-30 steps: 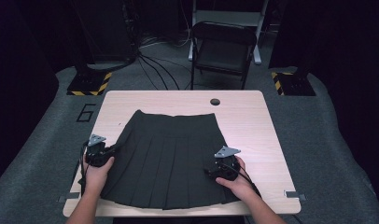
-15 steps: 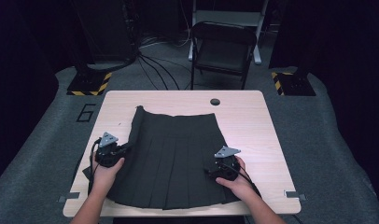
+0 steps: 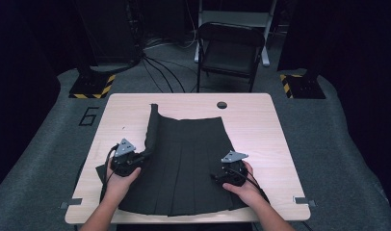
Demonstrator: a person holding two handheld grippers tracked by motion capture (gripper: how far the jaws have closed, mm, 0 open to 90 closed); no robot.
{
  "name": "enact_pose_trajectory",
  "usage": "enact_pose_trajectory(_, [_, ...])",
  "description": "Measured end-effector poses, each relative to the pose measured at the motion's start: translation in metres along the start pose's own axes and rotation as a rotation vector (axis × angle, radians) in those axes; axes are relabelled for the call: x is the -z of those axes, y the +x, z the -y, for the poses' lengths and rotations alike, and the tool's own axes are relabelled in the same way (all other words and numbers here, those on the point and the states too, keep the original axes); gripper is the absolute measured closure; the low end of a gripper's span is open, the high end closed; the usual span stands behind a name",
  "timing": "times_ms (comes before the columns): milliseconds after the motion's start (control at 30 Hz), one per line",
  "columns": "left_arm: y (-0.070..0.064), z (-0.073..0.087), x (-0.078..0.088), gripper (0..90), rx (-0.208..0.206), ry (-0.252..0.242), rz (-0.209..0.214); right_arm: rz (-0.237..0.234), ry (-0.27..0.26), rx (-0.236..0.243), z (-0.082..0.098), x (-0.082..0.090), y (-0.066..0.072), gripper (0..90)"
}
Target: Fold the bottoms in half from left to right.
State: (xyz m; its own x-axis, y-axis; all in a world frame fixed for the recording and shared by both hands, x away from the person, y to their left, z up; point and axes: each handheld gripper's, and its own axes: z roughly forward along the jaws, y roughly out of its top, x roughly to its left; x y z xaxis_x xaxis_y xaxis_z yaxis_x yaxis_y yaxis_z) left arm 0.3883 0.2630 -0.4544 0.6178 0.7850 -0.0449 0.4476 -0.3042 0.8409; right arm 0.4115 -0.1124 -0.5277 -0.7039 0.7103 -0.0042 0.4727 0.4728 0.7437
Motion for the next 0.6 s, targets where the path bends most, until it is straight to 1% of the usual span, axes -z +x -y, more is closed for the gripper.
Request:
enact_pose_trajectory(167, [-0.017, -0.002, -0.010, 84.1, -0.057, 0.029, 0.041, 0.000, 0.000, 0.000, 0.000, 0.000, 0.000, 16.2])
enact_pose_trajectory(233, [-0.024, -0.001, -0.015, 84.0, -0.062, 0.039, 0.059, 0.000, -0.001, 0.000, 0.000, 0.000, 0.000, 16.2])
enact_pose_trajectory(300, [-0.028, 0.000, -0.020, 84.0, -0.080, 0.057, 0.070, 0.000, -0.001, 0.000, 0.000, 0.000, 0.000, 16.2])
enact_pose_trajectory(333, [-0.030, 0.001, -0.022, 84.0, -0.080, 0.064, 0.075, 0.000, 0.000, 0.000, 0.000, 0.000, 0.000, 16.2])
enact_pose_trajectory(367, [-0.032, 0.002, -0.025, 84.0, -0.072, 0.066, 0.085, 0.000, -0.001, 0.000, 0.000, 0.000, 0.000, 16.2])
enact_pose_trajectory(467, [-0.036, 0.005, -0.032, 84.0, -0.079, 0.093, 0.101, 0.000, 0.000, 0.000, 0.000, 0.000, 0.000, 16.2])
enact_pose_trajectory(567, [-0.039, 0.008, -0.037, 83.9, -0.074, 0.113, 0.116, 0.000, 0.000, 0.000, 0.000, 0.000, 0.000, 16.2])
enact_pose_trajectory(600, [-0.040, 0.009, -0.039, 83.9, -0.079, 0.122, 0.120, 0.000, 0.001, 0.000, 0.000, 0.000, 0.000, 16.2])
